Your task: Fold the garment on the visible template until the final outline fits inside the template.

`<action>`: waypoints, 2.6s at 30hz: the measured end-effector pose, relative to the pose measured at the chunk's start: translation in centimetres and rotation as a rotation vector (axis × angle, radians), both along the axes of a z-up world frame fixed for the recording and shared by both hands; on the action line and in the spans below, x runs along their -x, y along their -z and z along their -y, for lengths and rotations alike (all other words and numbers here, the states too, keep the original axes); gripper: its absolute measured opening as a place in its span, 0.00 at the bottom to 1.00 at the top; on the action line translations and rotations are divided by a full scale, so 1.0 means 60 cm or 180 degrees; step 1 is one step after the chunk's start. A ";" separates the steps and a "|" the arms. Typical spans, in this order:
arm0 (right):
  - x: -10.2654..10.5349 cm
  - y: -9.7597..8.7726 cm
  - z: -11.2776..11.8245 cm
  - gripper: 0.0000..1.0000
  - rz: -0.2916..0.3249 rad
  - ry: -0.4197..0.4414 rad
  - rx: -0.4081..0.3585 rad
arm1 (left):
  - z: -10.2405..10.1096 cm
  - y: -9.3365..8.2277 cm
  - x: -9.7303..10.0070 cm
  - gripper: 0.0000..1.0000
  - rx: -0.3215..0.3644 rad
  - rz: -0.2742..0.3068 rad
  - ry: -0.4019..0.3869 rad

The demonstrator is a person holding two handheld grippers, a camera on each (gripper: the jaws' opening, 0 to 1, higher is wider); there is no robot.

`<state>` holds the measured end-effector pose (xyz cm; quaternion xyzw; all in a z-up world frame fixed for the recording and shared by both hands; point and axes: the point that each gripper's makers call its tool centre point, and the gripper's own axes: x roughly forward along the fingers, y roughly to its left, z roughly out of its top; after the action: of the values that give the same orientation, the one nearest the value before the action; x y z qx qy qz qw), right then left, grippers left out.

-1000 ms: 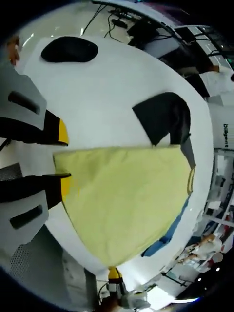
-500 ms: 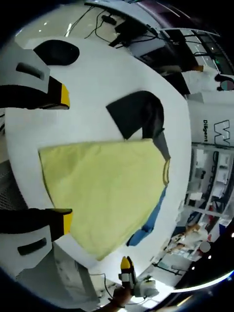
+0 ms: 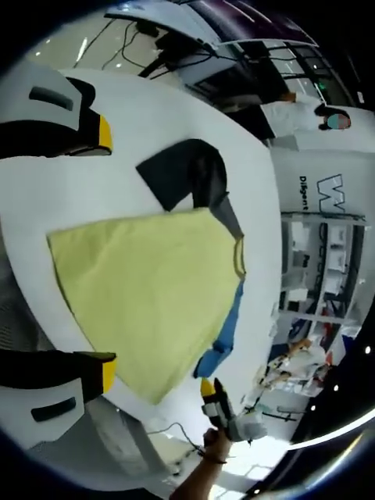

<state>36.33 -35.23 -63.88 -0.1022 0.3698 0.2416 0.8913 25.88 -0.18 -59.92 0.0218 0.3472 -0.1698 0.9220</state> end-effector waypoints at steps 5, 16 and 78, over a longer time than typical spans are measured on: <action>-0.024 0.014 0.006 0.39 -0.0057 0.0001 0.0040 | 0.005 -0.004 -0.001 0.99 0.0041 -0.0003 0.0028; -0.067 0.043 0.009 0.38 -0.0176 -0.0071 0.0142 | 0.004 0.000 -0.001 0.99 0.0050 -0.0059 0.0069; -0.156 -0.009 0.291 0.00 0.0133 0.1152 0.0481 | 0.011 -0.017 -0.010 0.95 0.0128 -0.0005 0.0155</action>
<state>45.68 -52.67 -63.34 -0.1056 0.3806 0.0468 0.9175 26.50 -0.81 -58.89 0.0115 0.3437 -0.1991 0.9176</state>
